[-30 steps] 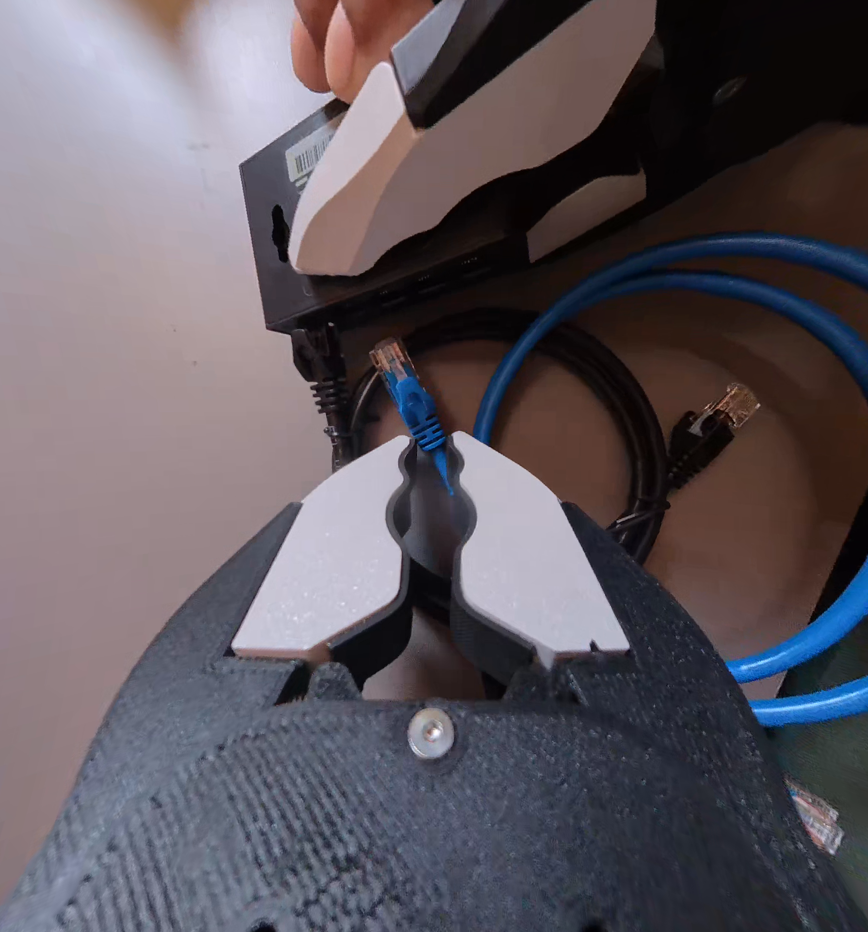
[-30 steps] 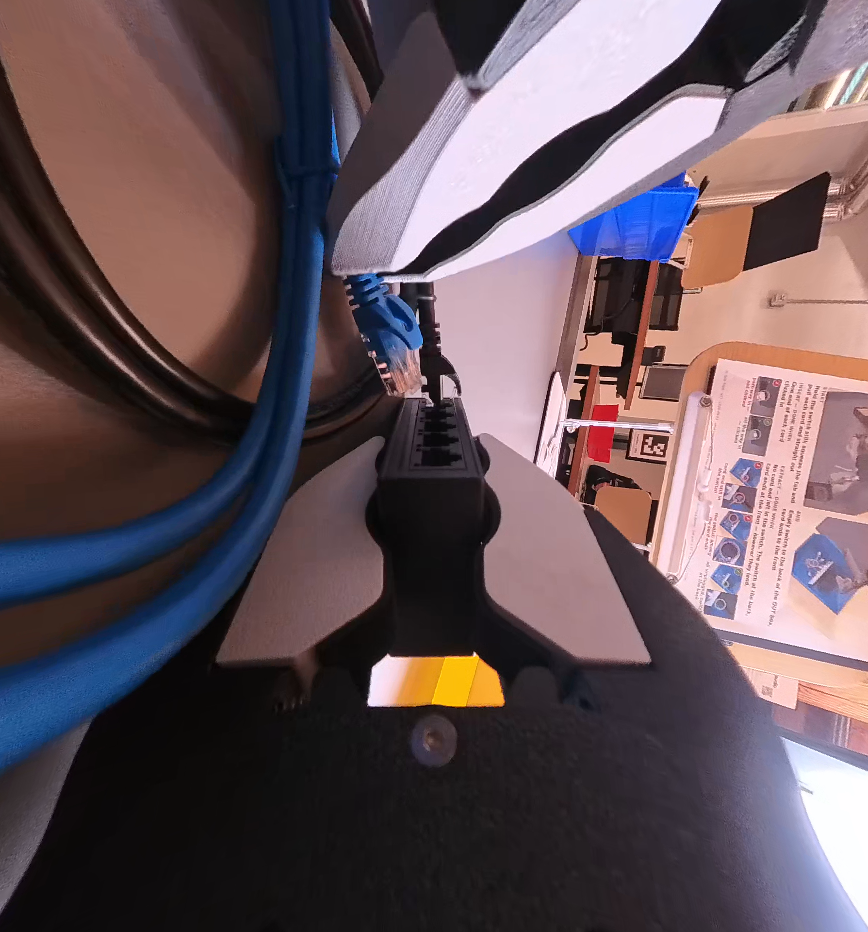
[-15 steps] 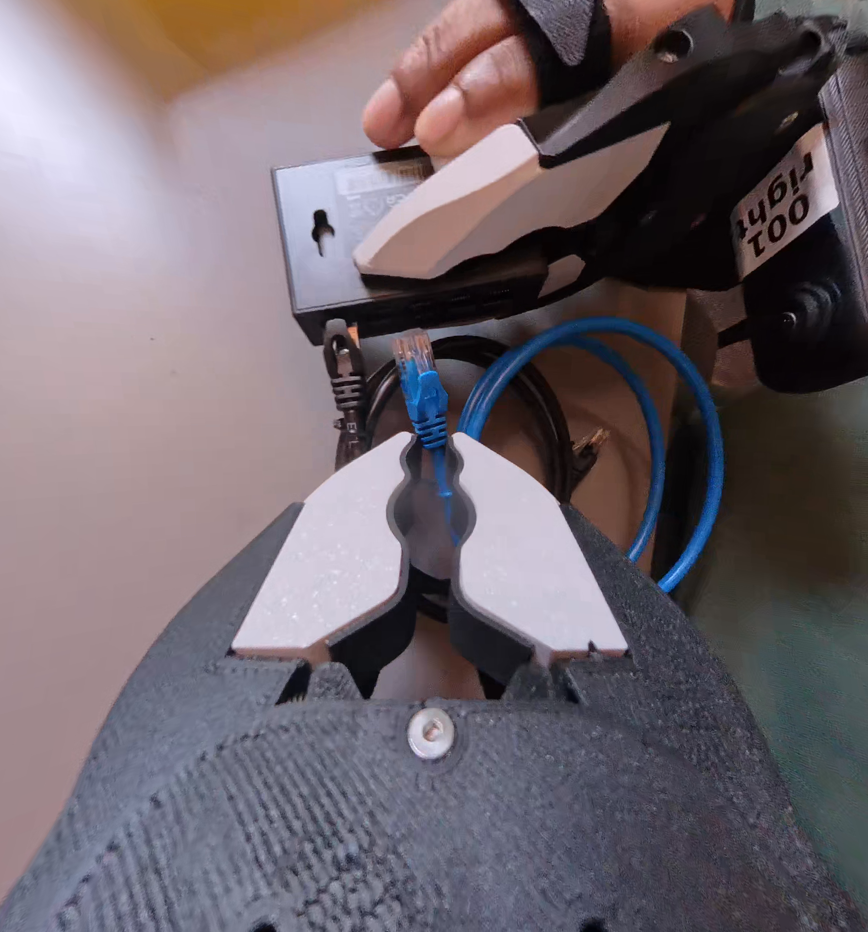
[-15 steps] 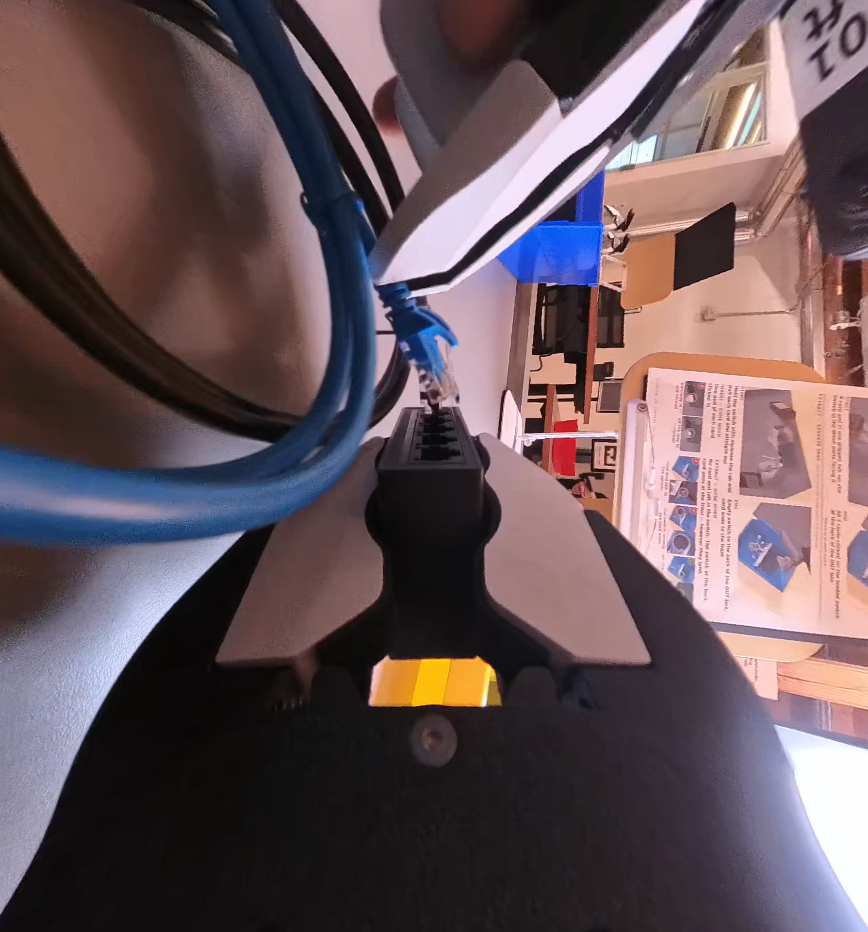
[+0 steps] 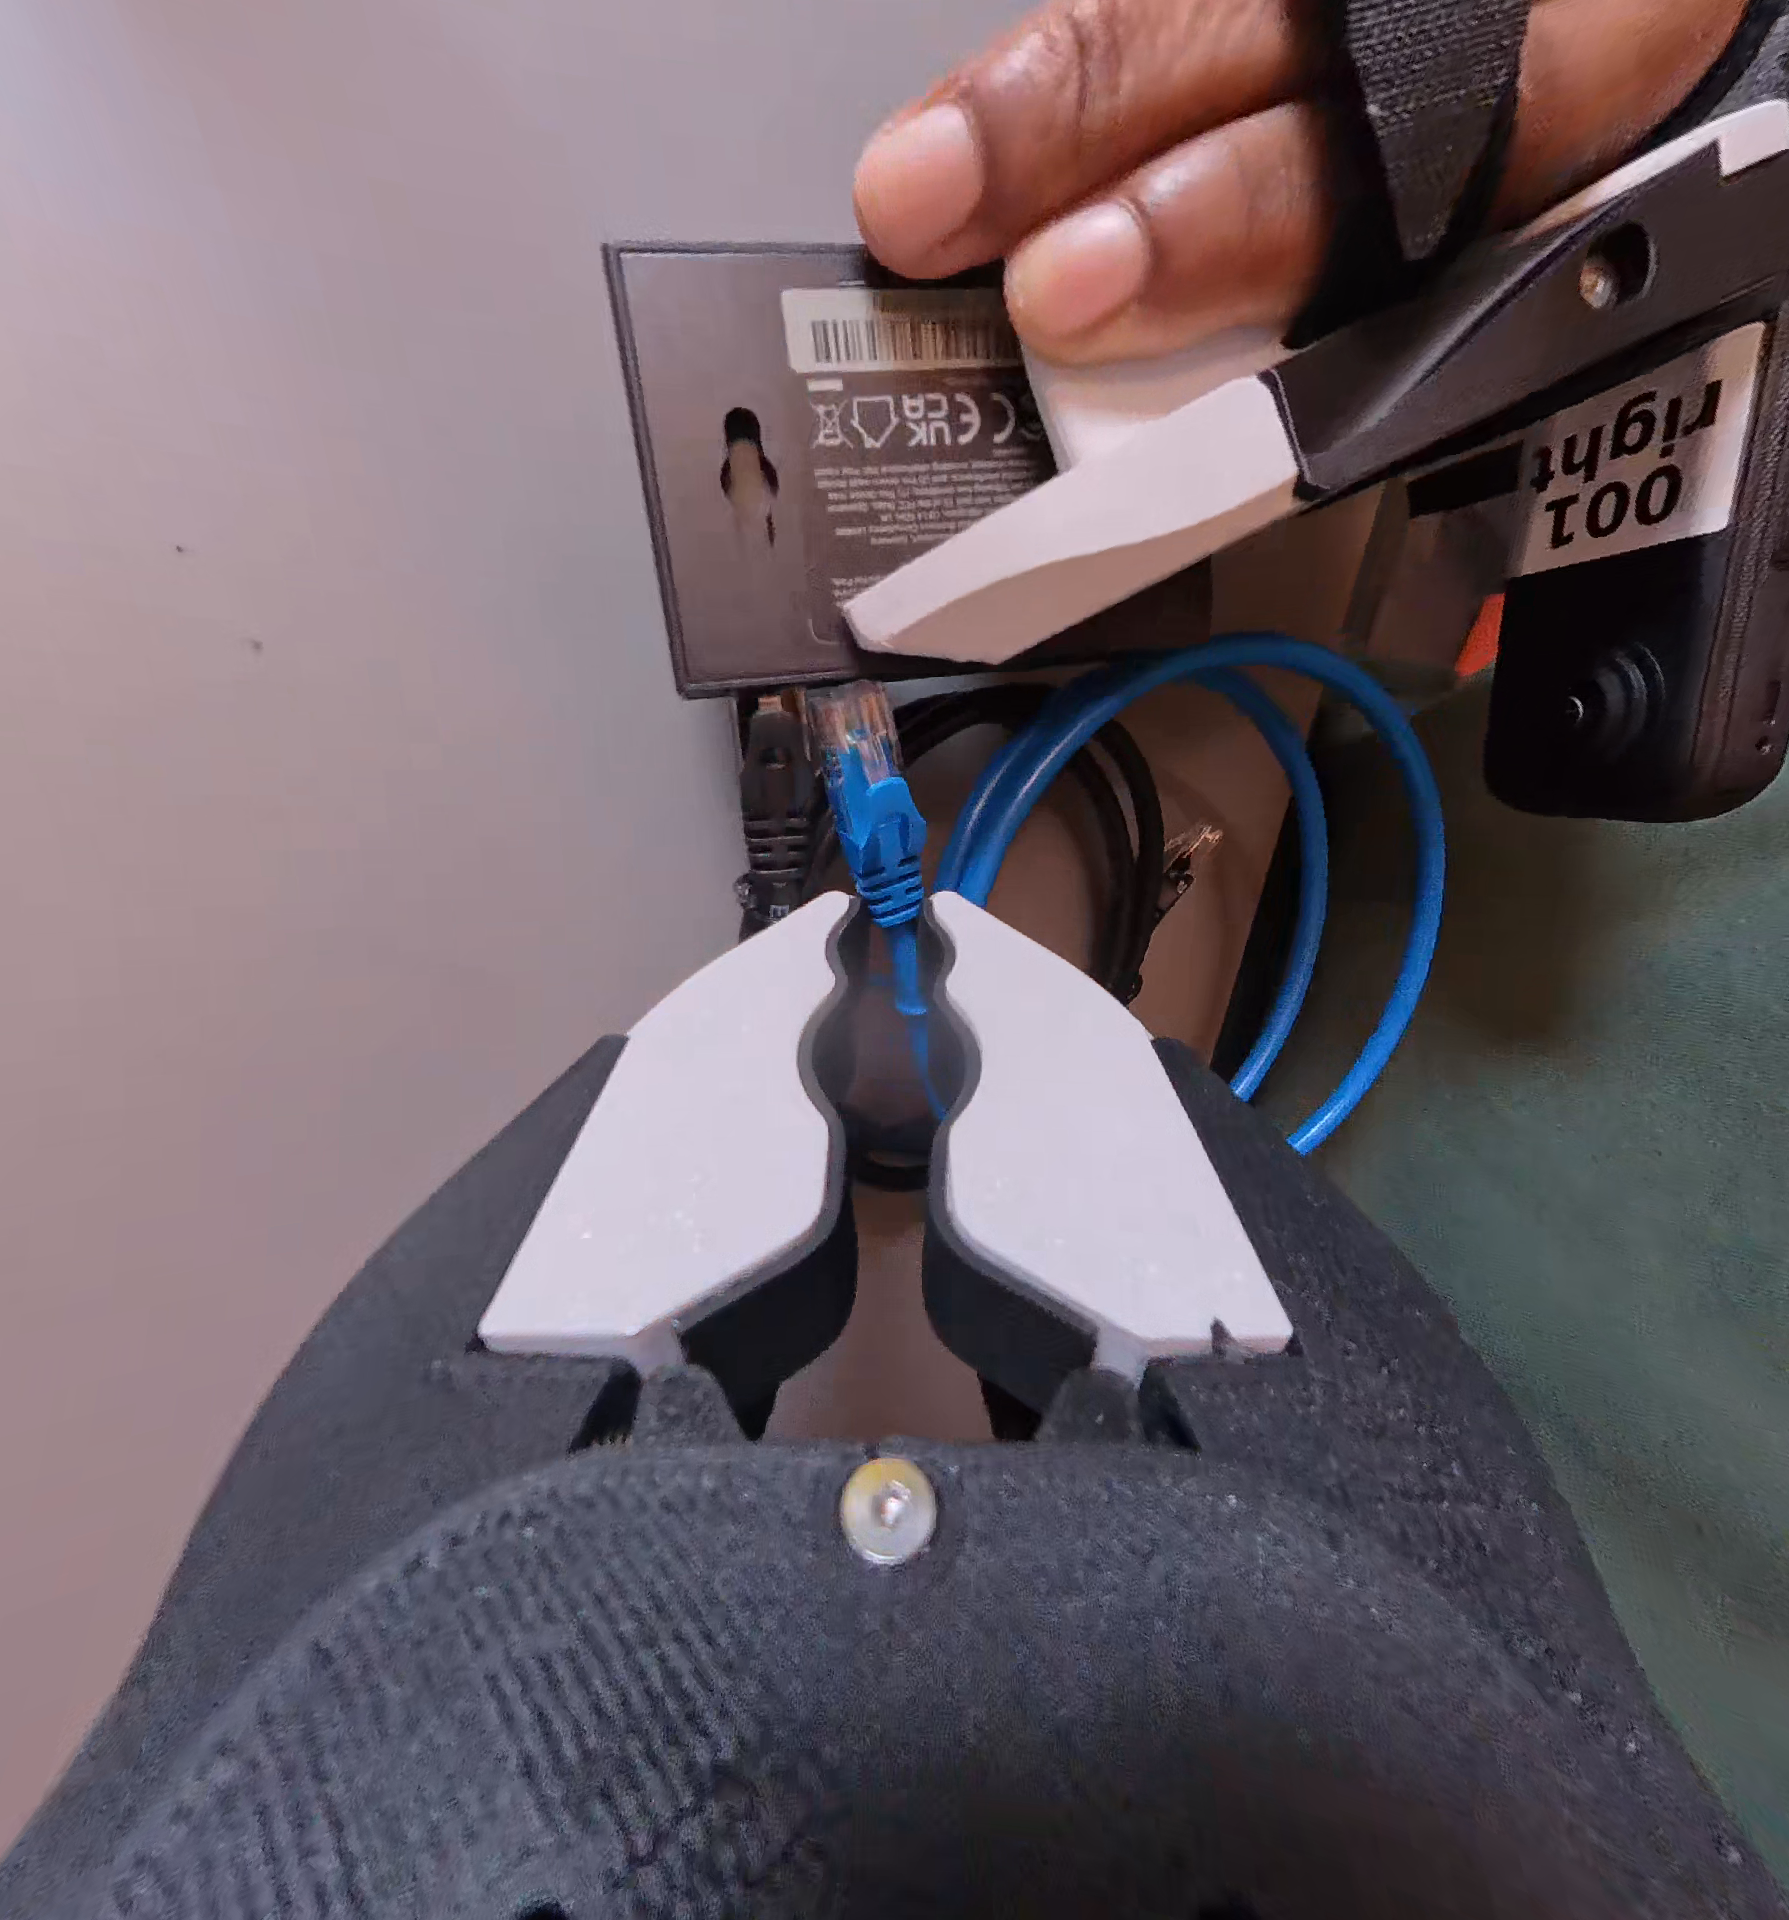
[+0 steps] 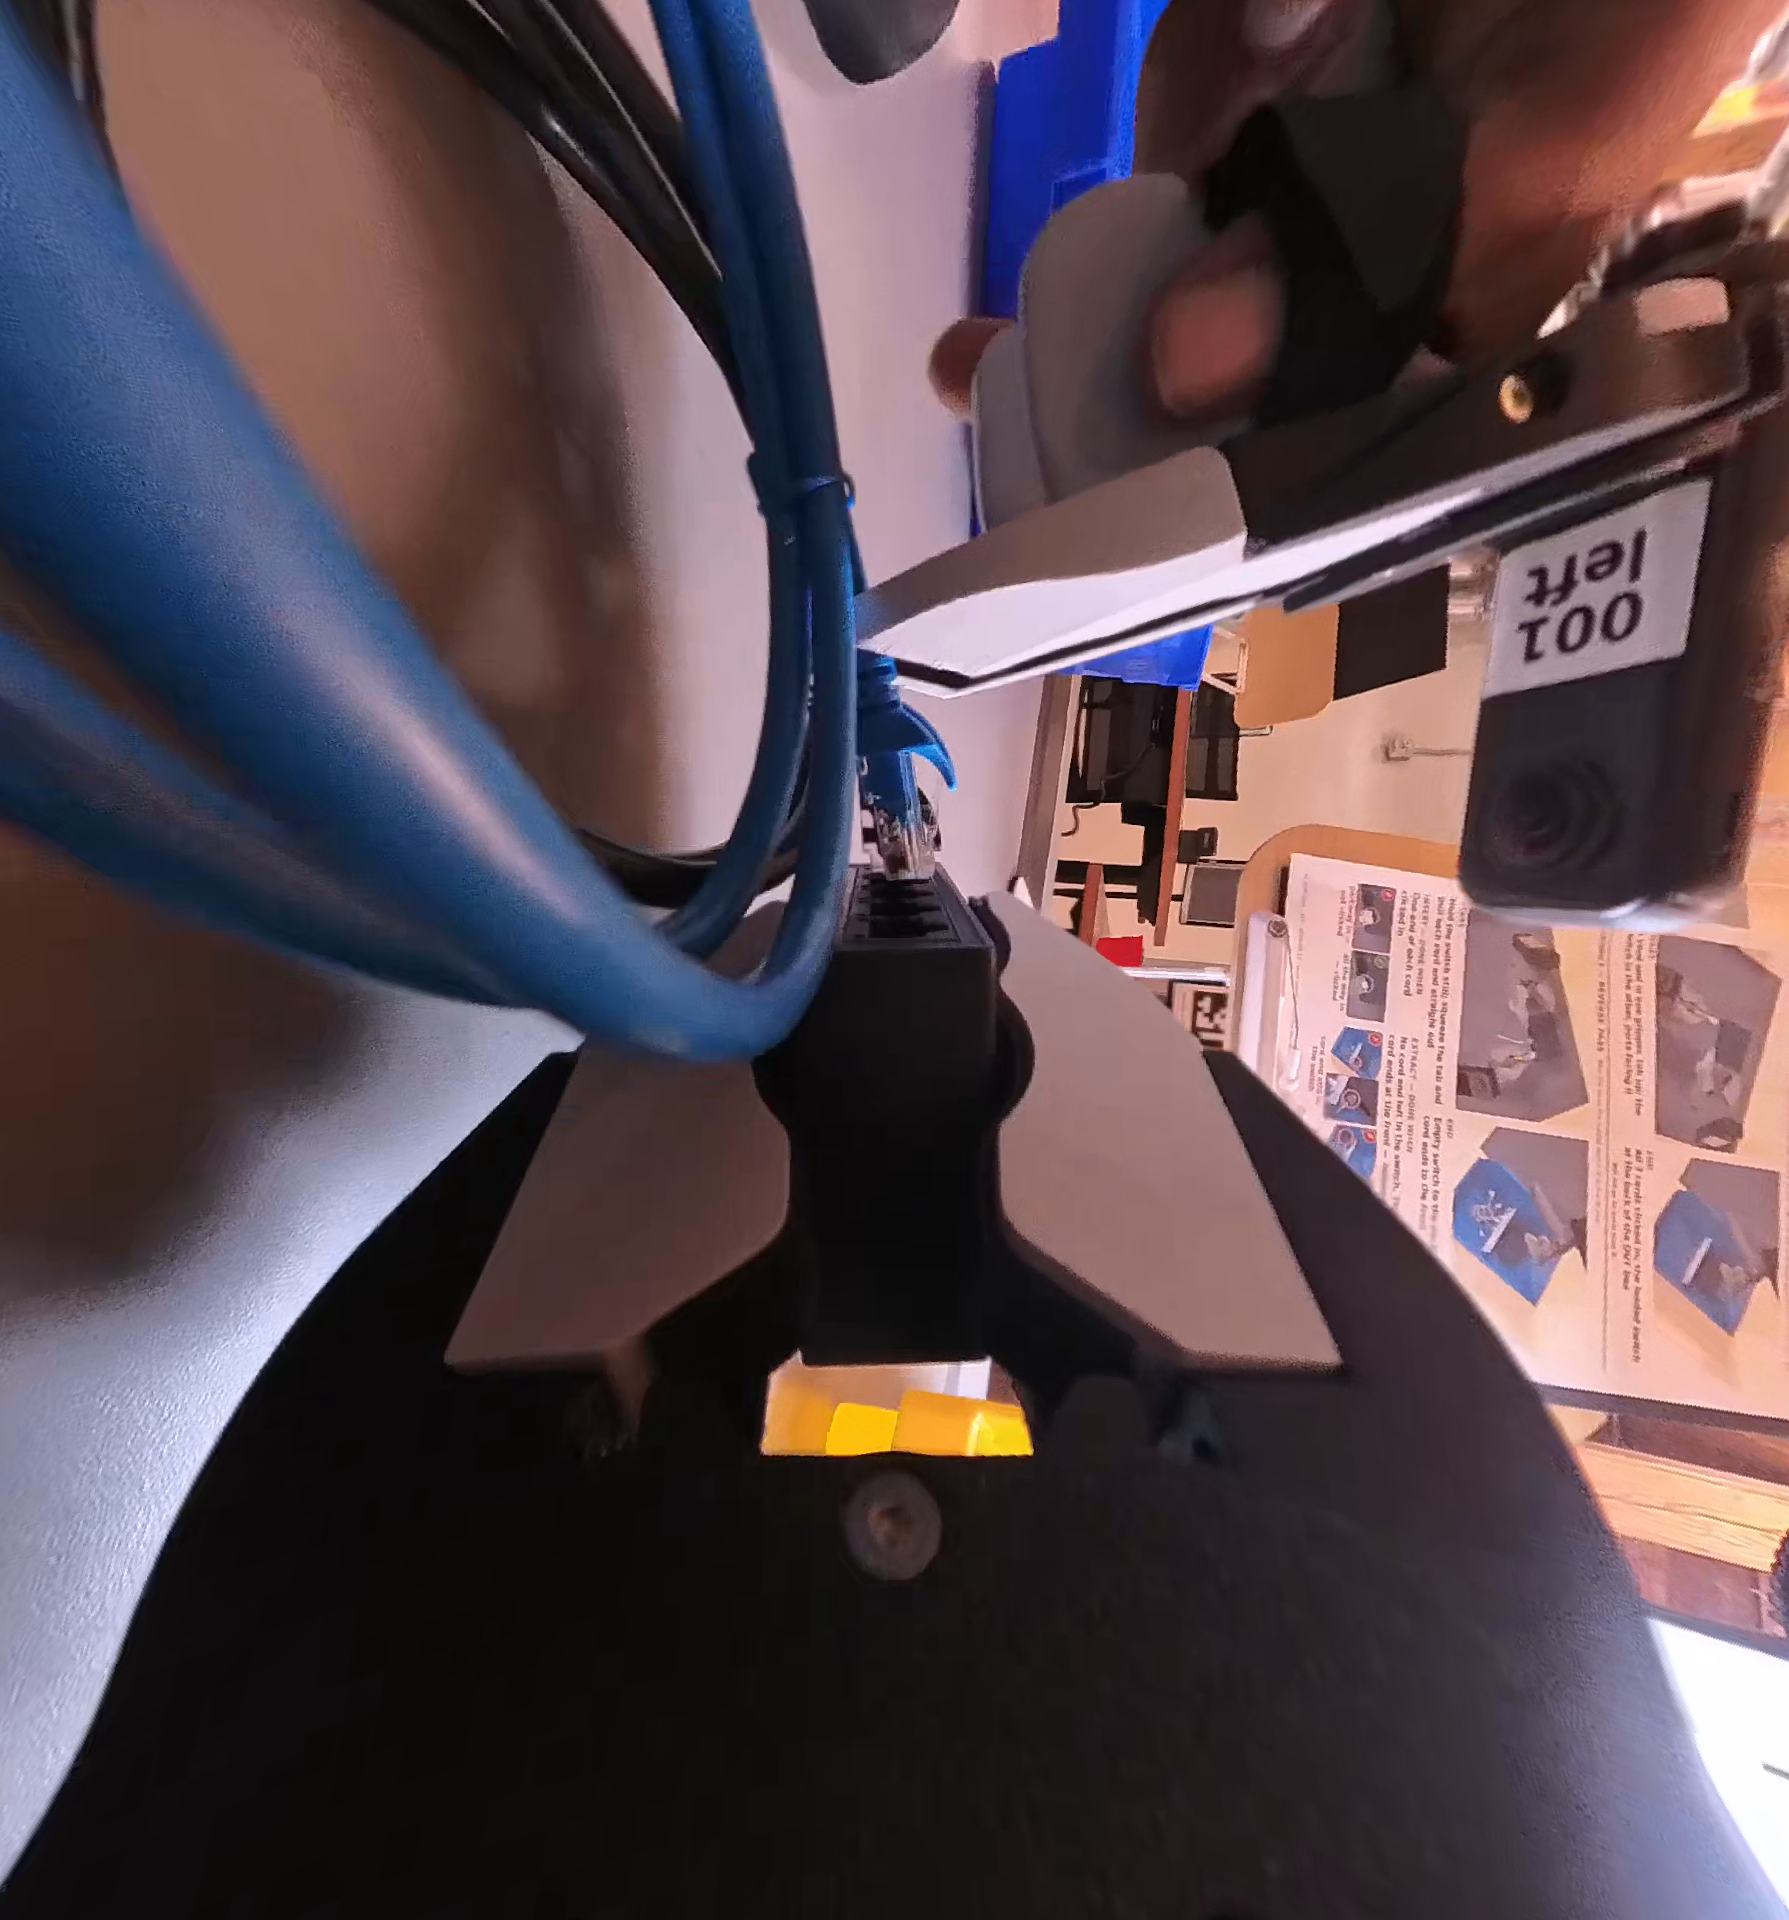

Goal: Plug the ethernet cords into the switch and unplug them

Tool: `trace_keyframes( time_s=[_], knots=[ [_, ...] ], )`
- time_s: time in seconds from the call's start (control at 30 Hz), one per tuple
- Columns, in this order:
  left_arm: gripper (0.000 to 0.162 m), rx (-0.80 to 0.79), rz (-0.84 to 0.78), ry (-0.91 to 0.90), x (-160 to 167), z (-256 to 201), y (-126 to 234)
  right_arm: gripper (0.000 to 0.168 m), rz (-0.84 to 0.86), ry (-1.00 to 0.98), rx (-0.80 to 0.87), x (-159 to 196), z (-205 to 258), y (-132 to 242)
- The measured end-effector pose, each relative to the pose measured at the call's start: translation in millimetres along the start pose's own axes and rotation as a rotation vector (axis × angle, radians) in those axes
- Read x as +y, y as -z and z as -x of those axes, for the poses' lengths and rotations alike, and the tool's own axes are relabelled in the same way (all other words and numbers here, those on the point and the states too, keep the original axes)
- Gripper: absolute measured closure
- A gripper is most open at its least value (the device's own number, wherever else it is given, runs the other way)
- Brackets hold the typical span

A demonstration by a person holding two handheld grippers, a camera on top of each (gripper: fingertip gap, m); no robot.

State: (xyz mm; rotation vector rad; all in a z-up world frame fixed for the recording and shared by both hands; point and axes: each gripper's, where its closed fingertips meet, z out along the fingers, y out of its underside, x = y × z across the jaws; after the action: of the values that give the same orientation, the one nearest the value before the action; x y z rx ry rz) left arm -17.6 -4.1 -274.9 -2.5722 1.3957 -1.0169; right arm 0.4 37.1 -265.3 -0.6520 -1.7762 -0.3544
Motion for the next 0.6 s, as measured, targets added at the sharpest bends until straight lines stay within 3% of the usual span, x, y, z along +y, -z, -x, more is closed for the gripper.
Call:
trace_keyframes(
  time_s=[0.2, 0.6],
  knots=[
    [0.153, 0.014, 0.146, -0.015, 4.7, -3.7, -1.0, 0.139, -0.029, 0.016, 0.005, -7.5, 1.3, 1.7],
    [0.153, 0.235, 0.302, -0.065, 21.8, -21.7, -0.9, 0.139, -0.128, 0.007, -0.022, -29.1, 7.0, 8.4]
  ],
)
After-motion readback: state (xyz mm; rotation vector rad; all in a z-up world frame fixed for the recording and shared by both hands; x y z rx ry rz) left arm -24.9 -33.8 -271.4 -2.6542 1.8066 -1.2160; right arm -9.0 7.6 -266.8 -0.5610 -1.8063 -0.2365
